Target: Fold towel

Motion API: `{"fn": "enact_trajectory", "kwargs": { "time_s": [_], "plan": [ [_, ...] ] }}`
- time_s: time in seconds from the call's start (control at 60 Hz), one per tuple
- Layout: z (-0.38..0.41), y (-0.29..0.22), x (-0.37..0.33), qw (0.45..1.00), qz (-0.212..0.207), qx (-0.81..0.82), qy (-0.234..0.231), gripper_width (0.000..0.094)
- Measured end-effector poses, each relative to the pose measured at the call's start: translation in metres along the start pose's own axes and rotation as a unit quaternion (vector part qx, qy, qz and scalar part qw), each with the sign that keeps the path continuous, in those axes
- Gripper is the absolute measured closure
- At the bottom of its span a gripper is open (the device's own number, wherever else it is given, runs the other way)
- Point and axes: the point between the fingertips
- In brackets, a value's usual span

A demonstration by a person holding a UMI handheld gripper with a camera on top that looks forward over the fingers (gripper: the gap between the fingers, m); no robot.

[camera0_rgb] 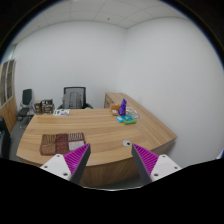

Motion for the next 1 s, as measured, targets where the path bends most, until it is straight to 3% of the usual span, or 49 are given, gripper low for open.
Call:
{"fn": "enact_trajectory", "kwargs": {
  "time_s": [0.283, 0.5, 0.767, 1.0],
  "plan": [
    [0.014, 0.041, 0.006, 0.999, 0.035, -0.002, 0.000, 0.0075],
    [0.064, 0.123, 0.018, 0.995, 0.094, -0.027, -0.021, 0.0075],
    [0.228, 0.205, 0.061, 0.981, 0.150, -0.049, -0.114, 0.0073],
    [0.403, 0.207, 0.145, 0.970, 0.132, -0.047, -0.200, 0.0075]
  ]
}}
Point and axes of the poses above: the point between the fingertips, and its own axes, seen from behind it with the camera up: z to the left, y down, x forward, the way the camera looks, and after that the axes turned 7 degrees about x, right-handed
